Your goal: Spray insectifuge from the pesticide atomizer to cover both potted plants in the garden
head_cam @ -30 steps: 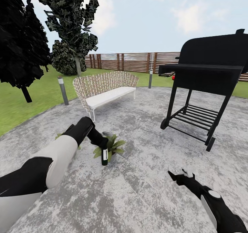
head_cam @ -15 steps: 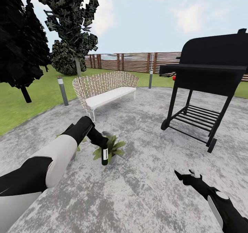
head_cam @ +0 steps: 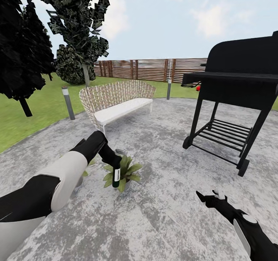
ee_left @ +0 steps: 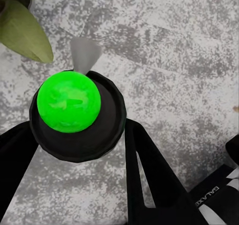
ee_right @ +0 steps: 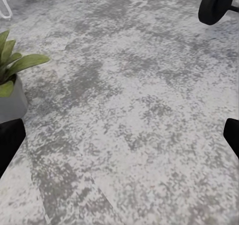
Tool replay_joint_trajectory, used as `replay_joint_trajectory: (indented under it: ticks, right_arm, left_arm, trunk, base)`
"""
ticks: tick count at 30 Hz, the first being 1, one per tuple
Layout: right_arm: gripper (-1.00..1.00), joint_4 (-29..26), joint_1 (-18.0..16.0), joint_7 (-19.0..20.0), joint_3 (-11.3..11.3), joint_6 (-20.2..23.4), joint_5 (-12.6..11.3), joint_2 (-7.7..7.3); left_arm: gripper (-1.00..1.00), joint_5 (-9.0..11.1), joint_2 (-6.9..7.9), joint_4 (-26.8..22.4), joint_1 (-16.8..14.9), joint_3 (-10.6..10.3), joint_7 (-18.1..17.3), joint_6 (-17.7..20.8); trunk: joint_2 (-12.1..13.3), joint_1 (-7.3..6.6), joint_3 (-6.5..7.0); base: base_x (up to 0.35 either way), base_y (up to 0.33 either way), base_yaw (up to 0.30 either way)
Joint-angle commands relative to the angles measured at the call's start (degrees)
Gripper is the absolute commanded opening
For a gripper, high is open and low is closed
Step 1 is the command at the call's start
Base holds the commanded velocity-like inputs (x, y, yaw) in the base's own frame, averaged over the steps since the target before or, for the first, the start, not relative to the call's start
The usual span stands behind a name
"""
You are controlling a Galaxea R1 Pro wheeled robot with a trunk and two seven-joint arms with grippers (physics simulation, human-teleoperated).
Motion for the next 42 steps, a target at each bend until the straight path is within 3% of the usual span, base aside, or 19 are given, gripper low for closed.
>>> replay_joint_trajectory:
  ticks: [1, 14, 26, 38, 42]
  right_arm:
    - [1.0, 0.02, -0.03, 0.35, -0.12, 0.12, -0.38, 0.0]
    - [1.0, 0.04, -0.03, 0.35, -0.03, 0.12, -0.36, 0.08]
    - [1.0, 0.02, -0.03, 0.35, -0.03, 0.16, -0.29, 0.08]
    - [1.0, 0.02, -0.03, 0.35, -0.03, 0.13, -0.36, 0.08]
    - [1.0, 0.03, -0.03, 0.35, -0.03, 0.12, -0.38, 0.08]
  left_arm:
    - [-1.0, -0.57, 0.03, -0.16, -0.02, -0.06, -0.67, 0.24]
    - [-1.0, -0.57, 0.19, -0.02, 0.08, -0.16, -0.81, 0.24]
    - [-1.0, -0.58, 0.18, 0.1, 0.24, -0.26, -0.77, 0.24]
    - [-1.0, -0.6, 0.11, 0.84, 0.24, -0.38, -0.77, 0.24]
    - [-1.0, -0.57, 0.17, 0.96, 0.75, -3.49, -0.83, 0.24]
  trunk:
    - [-0.02, -0.01, -0.06]
    - [-0.02, -0.01, -0.06]
    - [4.79, -2.64, 2.0]
    - [9.6, -5.28, 3.18]
    - [11.21, -6.16, 3.54]
  base:
    - [0.014, 0.003, 0.0]
    - [0.002, 0.0, 0.0]
    - [0.0, 0.0, 0.0]
    - [0.0, 0.0, 0.0]
    - [0.0, 0.0, 0.0]
